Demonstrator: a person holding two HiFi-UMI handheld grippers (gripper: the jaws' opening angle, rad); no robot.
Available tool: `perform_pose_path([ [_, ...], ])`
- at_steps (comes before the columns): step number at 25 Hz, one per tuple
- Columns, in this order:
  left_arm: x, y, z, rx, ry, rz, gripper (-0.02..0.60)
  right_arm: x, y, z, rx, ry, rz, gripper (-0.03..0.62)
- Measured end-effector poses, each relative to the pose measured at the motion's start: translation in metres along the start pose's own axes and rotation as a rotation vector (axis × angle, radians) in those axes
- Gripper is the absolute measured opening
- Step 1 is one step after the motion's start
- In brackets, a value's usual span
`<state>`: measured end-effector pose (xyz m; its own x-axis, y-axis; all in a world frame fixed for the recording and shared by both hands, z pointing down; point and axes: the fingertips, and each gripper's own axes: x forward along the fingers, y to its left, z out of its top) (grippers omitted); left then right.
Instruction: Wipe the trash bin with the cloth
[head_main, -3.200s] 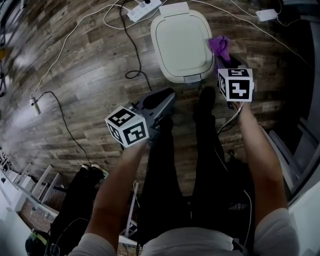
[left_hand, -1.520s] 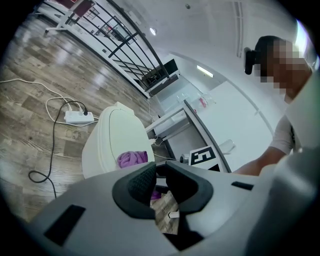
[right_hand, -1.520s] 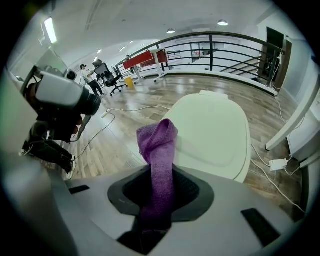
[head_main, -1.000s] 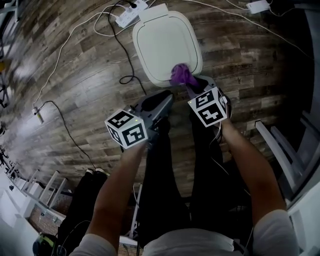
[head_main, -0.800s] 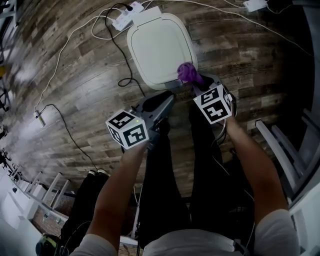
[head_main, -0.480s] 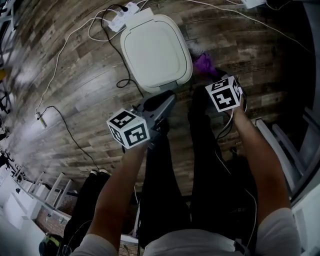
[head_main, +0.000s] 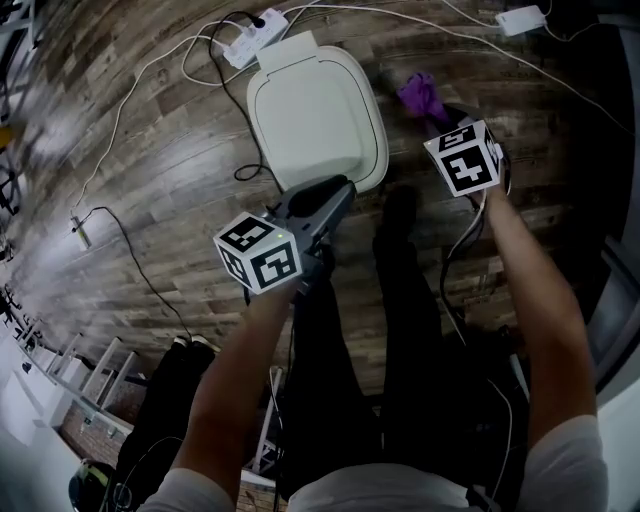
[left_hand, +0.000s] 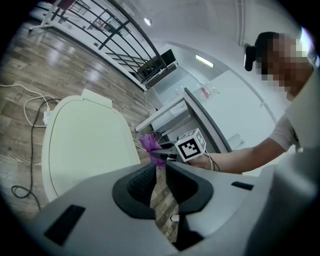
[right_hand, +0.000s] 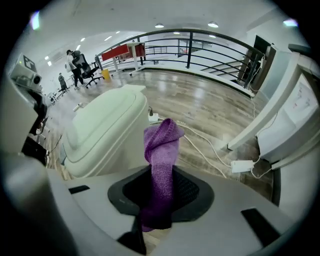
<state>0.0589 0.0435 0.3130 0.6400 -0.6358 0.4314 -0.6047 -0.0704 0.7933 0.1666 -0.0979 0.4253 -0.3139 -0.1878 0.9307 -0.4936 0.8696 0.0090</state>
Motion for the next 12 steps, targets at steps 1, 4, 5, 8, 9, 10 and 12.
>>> perform_pose_path([
  [1,0.000,0.002,0.003,0.002,-0.003,0.004,0.060,0.003,-0.003,0.016,-0.010,-0.021,0.005,0.101],
  [4,-0.004,0.008,0.008,0.005,-0.007,0.017,0.060,0.009,-0.007,0.063,-0.021,-0.085,0.037,0.101],
  [5,-0.005,0.009,0.009,0.005,-0.008,0.020,0.060,0.011,-0.006,0.078,-0.023,-0.104,0.052,0.101],
  [8,-0.010,0.012,0.013,0.011,-0.014,0.026,0.060,0.018,-0.005,0.114,-0.056,-0.138,0.082,0.101],
  [9,-0.011,0.013,0.014,0.013,-0.016,0.028,0.060,0.021,-0.004,0.124,-0.075,-0.142,0.087,0.101],
  [10,-0.013,0.014,0.016,0.015,-0.017,0.030,0.060,0.024,-0.003,0.134,-0.096,-0.146,0.092,0.101],
  [12,-0.016,0.016,0.018,0.018,-0.019,0.034,0.060,0.030,0.002,0.154,-0.143,-0.154,0.101,0.101],
])
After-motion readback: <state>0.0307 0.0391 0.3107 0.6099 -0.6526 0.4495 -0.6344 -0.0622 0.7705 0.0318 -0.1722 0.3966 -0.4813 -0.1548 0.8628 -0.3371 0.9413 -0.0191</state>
